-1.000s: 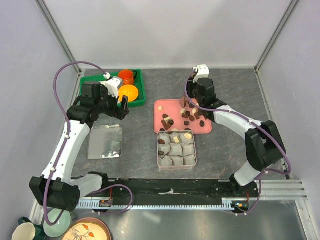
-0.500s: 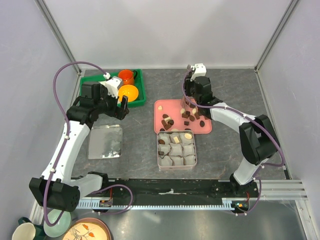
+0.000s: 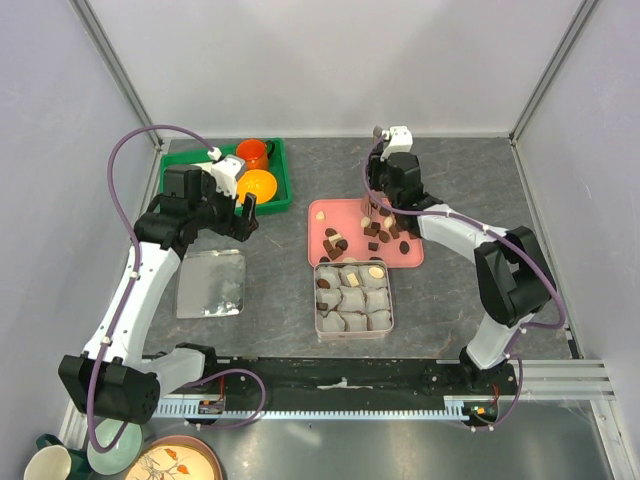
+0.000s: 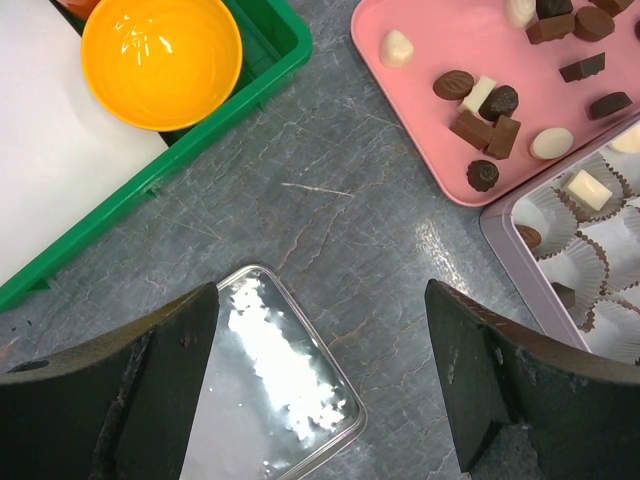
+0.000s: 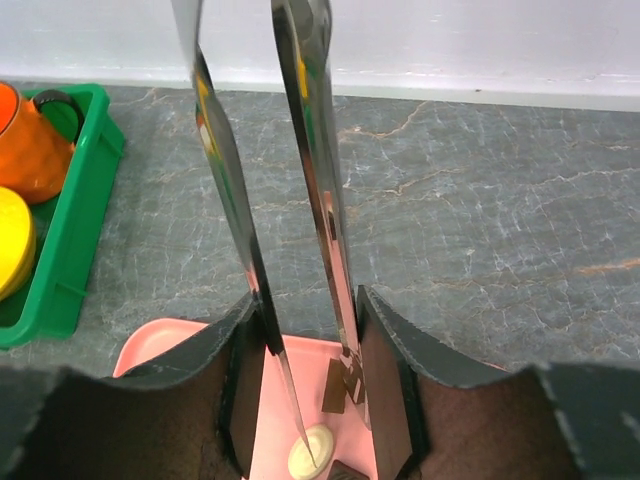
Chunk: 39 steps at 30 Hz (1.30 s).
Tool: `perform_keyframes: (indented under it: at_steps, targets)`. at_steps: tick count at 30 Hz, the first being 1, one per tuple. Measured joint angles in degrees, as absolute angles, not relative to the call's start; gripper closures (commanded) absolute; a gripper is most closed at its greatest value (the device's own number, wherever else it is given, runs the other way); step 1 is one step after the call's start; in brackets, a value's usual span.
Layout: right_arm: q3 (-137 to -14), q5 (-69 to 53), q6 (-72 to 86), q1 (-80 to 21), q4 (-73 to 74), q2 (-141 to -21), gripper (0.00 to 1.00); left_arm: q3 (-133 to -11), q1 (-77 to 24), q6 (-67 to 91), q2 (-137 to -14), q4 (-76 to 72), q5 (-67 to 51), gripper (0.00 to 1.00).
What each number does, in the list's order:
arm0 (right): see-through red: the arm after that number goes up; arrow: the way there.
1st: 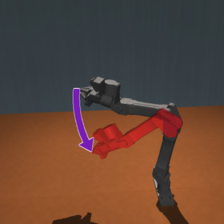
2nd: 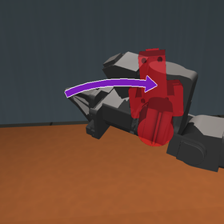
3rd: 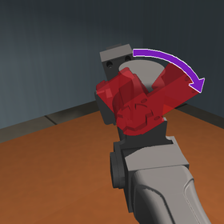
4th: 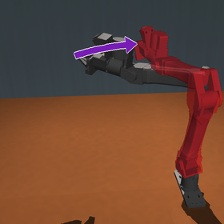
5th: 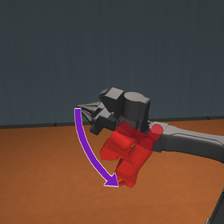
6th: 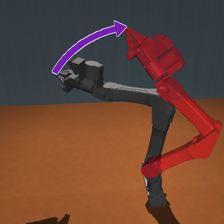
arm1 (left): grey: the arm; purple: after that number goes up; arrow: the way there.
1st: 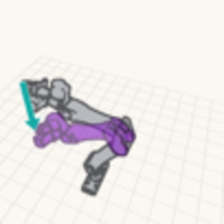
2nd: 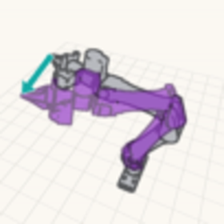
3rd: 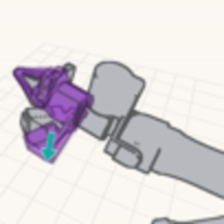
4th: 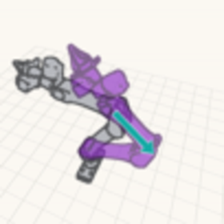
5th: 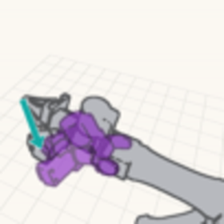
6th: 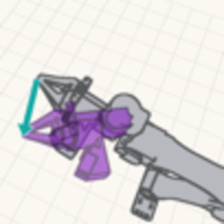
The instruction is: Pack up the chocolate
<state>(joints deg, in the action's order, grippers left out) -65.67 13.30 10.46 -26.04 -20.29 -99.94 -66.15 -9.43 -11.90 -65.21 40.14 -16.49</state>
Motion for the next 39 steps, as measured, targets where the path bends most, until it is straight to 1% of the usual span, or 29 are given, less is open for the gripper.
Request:
perform_keyframes:
  at_steps: [7,14,23,39]
  targets:
    - [-63.11,20.71,12.29,-28.91,-24.45,-99.72,0.51,-66.02,-9.43,-11.9,-65.21,40.12,-16.62,0.09]
    - [-63.11,31.51,12.51,-34.06,-24.6,-99.72,0.52,-65.69,-9.43,-11.9,-64.62,40.12,-16.62,0.09]
    - [-63.0,40.71,12.56,-35.38,-27.64,-99.7,0.52,-64.84,-9.43,-11.94,-63.35,40.16,-16.62,0.09]
    - [-63.0,42.09,14.5,-35.79,-28.25,-101.3,0.53,-63.99,-9.43,-13.02,-62.72,40.12,-16.6,0.09]
